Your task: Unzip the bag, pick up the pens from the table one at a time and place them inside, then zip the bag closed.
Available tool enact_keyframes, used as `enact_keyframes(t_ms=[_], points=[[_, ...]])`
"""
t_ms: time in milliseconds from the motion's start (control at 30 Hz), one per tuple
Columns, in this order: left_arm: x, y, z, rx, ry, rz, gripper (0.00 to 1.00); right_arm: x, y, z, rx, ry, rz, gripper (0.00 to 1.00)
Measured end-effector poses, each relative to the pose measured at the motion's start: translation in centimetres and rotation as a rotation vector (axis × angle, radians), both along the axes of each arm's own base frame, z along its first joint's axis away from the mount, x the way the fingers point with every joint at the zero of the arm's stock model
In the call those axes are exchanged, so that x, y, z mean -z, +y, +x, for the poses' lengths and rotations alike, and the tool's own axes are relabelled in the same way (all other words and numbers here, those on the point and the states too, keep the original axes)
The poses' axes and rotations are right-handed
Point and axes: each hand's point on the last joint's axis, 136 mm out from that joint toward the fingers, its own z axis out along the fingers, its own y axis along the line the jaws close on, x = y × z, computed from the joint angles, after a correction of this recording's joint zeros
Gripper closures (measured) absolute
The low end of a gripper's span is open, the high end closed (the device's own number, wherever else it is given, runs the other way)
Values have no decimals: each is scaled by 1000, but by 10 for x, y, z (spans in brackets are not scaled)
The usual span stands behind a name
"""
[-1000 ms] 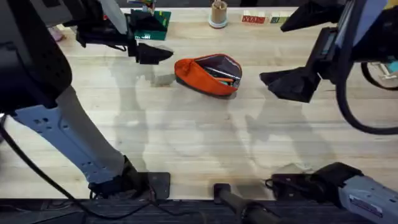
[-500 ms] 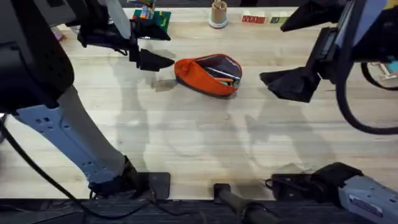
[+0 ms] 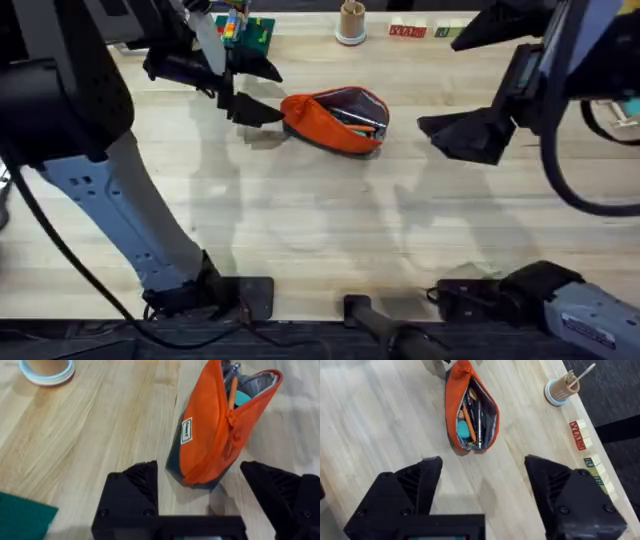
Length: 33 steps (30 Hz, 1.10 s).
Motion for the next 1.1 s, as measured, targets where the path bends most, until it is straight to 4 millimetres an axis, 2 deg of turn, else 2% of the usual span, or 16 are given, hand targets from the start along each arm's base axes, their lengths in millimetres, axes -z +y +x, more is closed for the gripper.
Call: enact_keyframes(t_ms=[300, 1100], points=[[0, 22, -1, -57, 29, -1, 10, 0, 0, 0, 0, 0, 0, 3], [0, 21, 0, -53, 24, 2, 9, 0, 0, 0, 0, 0, 0, 4]])
